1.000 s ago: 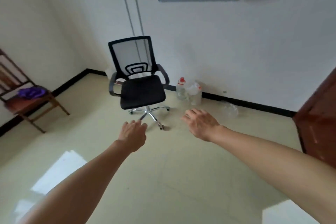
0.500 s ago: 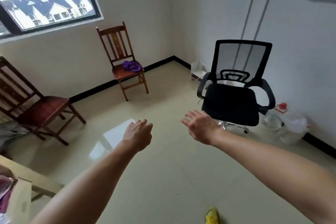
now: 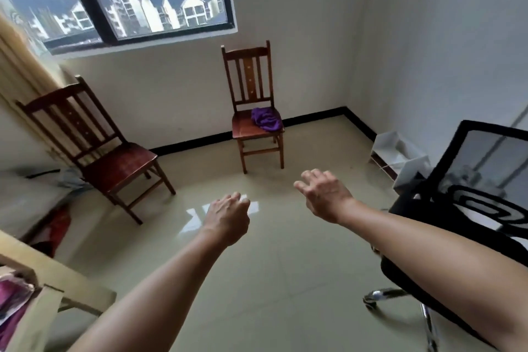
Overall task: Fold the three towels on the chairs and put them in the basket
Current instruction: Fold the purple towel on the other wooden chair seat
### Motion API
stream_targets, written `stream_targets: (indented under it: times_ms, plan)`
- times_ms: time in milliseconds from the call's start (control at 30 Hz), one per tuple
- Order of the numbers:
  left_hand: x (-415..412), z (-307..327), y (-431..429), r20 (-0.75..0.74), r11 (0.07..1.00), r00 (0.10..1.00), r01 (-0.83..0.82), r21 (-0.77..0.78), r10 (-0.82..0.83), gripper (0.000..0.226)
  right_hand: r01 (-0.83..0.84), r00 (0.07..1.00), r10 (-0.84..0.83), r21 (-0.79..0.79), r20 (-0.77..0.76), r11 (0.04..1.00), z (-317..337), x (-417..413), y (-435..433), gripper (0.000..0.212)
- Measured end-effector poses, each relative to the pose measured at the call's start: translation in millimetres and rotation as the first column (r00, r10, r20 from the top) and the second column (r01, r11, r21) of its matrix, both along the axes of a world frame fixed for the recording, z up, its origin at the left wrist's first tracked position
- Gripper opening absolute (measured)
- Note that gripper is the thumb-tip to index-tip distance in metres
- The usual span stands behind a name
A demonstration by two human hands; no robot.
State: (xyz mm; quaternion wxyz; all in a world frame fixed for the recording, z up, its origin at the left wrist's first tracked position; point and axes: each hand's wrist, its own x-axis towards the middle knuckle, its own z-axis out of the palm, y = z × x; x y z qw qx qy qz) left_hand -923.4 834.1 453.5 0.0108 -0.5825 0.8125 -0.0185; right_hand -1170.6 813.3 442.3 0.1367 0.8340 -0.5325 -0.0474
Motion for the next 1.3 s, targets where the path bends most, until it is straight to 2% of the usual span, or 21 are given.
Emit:
stream_targets:
  times_ms: [133,267,400,600,833,933,1133,1300]
  plan:
    - [14.3,-15.6,-65.4,0.039,0.994,0.994,-0.100,0.043,0.098,0.016,-0.062,0.998,0.063,0.044,-0.020,0.997,-9.9,7.9,-85.6,0.031]
    - [25.6,-39.1,-165.3,0.074,0.985,0.987,-0.148,0.089,0.142,0.019,-0.086,0.996,0.087,0.111,-0.005,0.990,-32.9,15.3,-189.2,0.034]
    - [18.3,-47.0,-281.8,0.069,0.989,0.992,-0.114,0.093,0.108,0.020,-0.068,0.998,0.069,0.135,-0.002,0.989,-45.1,9.6,-294.3,0.032]
    - [-10.7,-17.7,-444.7,0.062,0.999,0.998,-0.007,0.051,0.003,0.024,0.036,0.997,-0.040,0.071,0.067,0.997,-17.4,-13.0,-436.7,0.023]
    - [-45.1,-35.2,-602.1,0.043,0.995,0.998,0.045,0.092,-0.049,0.024,0.093,0.994,-0.102,0.187,0.041,0.978,-33.0,-49.9,-580.2,0.024]
    - [-49.7,-57.1,-669.4,0.052,0.993,0.998,0.026,0.117,-0.033,0.024,0.070,0.995,-0.083,0.209,0.053,0.975,-53.3,-54.7,-657.0,0.032]
    - [-57.7,-99.2,-800.2,0.070,0.972,0.996,-0.073,0.225,0.059,0.024,0.040,0.998,-0.056,0.327,0.042,0.944,-103.5,-66.8,-813.6,0.032]
    - [-54.3,-119.7,-859.1,0.018,0.930,0.984,-0.175,0.325,0.179,0.024,0.052,0.997,-0.071,0.429,0.028,0.902,-121.8,-63.5,-900.0,0.030]
